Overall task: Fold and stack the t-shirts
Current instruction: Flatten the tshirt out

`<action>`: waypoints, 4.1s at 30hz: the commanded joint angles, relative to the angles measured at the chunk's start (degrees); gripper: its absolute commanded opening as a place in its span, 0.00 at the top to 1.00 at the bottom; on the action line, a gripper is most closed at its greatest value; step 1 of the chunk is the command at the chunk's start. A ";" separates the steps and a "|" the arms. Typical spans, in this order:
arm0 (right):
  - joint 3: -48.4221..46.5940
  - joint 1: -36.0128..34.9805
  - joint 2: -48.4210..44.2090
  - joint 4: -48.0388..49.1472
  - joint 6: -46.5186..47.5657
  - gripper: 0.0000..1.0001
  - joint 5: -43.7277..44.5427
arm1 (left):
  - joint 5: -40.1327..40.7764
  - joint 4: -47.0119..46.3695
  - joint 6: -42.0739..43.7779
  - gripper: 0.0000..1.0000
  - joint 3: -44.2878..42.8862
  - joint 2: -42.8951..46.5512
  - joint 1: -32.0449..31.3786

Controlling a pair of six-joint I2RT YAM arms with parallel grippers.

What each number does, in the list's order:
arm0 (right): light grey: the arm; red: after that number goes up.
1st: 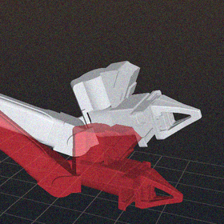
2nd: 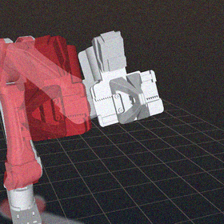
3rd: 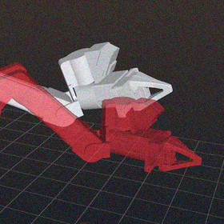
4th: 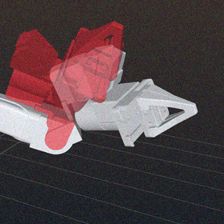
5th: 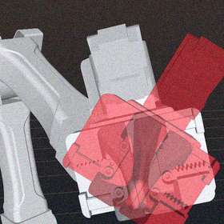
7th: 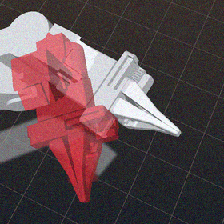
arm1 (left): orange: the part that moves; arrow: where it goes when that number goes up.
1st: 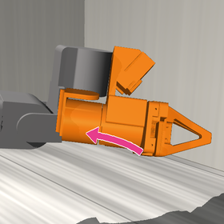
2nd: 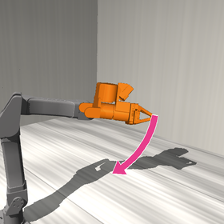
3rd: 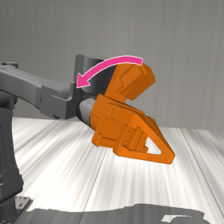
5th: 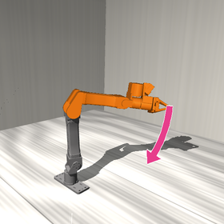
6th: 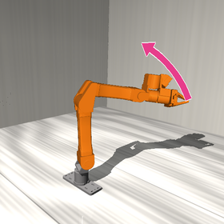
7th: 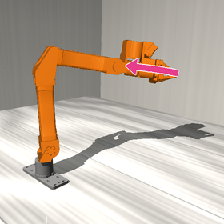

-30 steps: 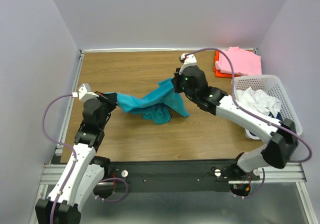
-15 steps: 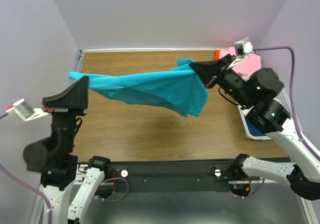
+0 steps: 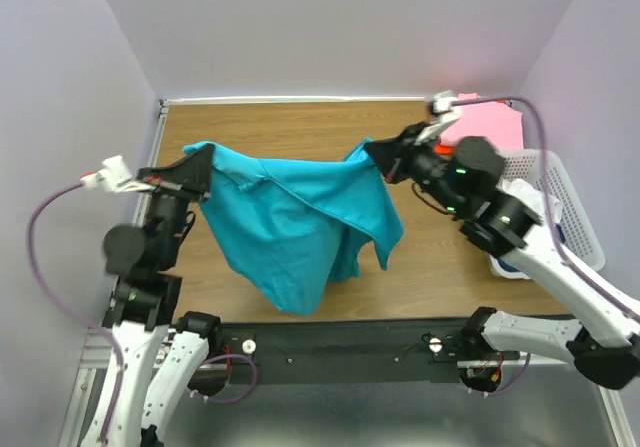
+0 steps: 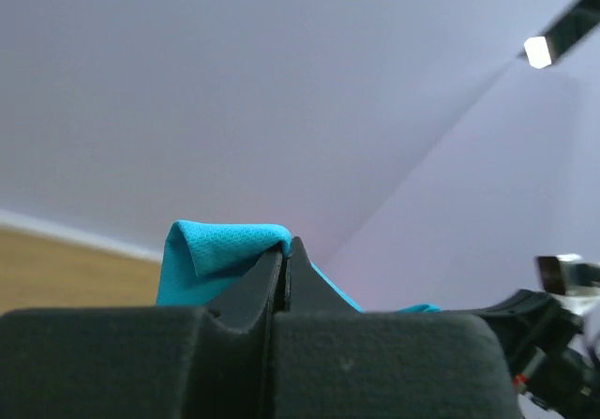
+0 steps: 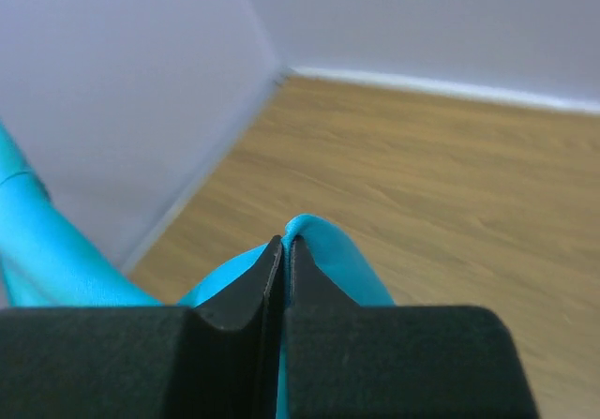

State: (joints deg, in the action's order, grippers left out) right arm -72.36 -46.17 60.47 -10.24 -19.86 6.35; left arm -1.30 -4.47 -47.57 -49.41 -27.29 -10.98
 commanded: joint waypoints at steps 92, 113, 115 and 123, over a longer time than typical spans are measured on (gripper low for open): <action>-13.43 8.91 -20.92 -10.24 -3.70 0.99 -10.49 | -6.78 2.89 9.61 1.00 -31.45 2.60 6.32; -1.29 26.04 24.05 -5.23 -7.04 0.89 12.85 | 3.94 -4.51 15.75 0.56 -14.73 -55.08 8.61; -3.13 28.15 33.72 -5.05 -6.60 0.71 9.14 | 2.36 0.85 16.81 0.08 -18.69 -62.41 8.61; -9.74 29.65 43.07 -5.05 -3.79 0.00 2.01 | 3.41 4.38 15.84 0.02 -25.39 -74.05 8.52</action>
State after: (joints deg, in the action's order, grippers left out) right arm -78.41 -16.16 106.28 -16.88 -24.84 12.64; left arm 0.64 0.27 -32.58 -72.38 -103.55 -2.37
